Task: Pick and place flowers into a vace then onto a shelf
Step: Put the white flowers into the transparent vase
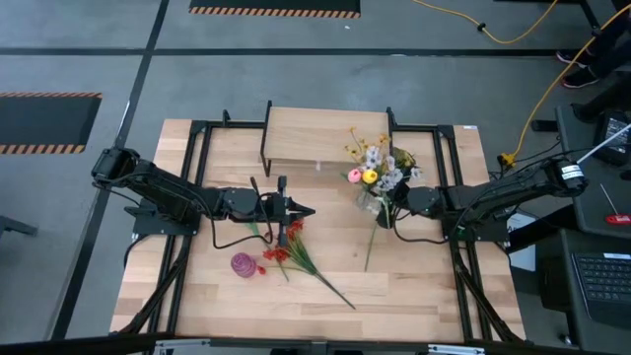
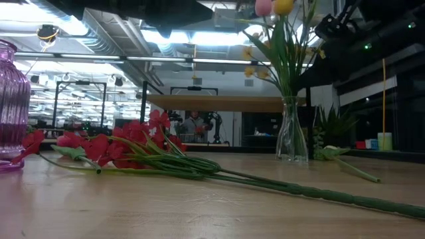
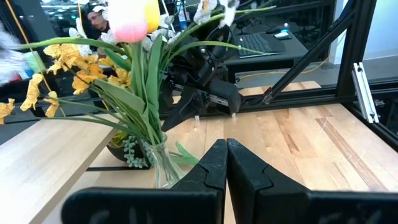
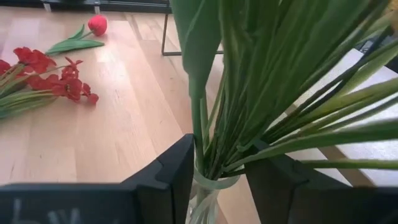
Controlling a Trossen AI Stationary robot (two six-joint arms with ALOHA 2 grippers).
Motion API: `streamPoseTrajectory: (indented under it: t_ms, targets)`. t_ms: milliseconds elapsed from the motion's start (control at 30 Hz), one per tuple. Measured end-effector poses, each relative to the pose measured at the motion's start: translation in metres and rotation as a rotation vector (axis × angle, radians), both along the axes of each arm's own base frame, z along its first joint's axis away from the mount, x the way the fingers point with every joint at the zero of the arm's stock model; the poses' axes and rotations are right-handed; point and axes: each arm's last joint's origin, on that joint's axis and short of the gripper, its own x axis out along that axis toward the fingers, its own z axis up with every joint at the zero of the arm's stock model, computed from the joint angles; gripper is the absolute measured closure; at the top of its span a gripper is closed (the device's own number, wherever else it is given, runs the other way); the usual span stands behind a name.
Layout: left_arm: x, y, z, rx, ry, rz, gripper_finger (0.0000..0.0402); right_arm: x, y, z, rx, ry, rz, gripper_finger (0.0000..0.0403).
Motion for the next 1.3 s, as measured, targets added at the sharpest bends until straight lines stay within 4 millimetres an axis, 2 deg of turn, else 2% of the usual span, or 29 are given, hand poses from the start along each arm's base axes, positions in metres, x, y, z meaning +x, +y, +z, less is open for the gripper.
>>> streamPoseTrajectory:
  t_ms: [867,1000,1167,1300]
  targets:
    - [0.000,0.000,0.000,-0.001,0.000,0.000,0.0398,-0.010,0.000,0.010,0.028,-0.026,0.048,0.0271]
    - [0.000,0.000,0.000,-0.001,0.000,0.000,0.0398,-0.010,0.000,0.010,0.026,-0.024,0.049,0.0303]
    - [0.000,0.000,0.000,-0.001,0.000,0.000,0.0398,-0.011,0.000,0.009,0.025,-0.015,0.049,0.0382]
    - [0.000,0.000,0.000,0.000,0.000,0.000,0.0398,-0.011,0.000,0.009,0.049,-0.022,0.039,0.0389]
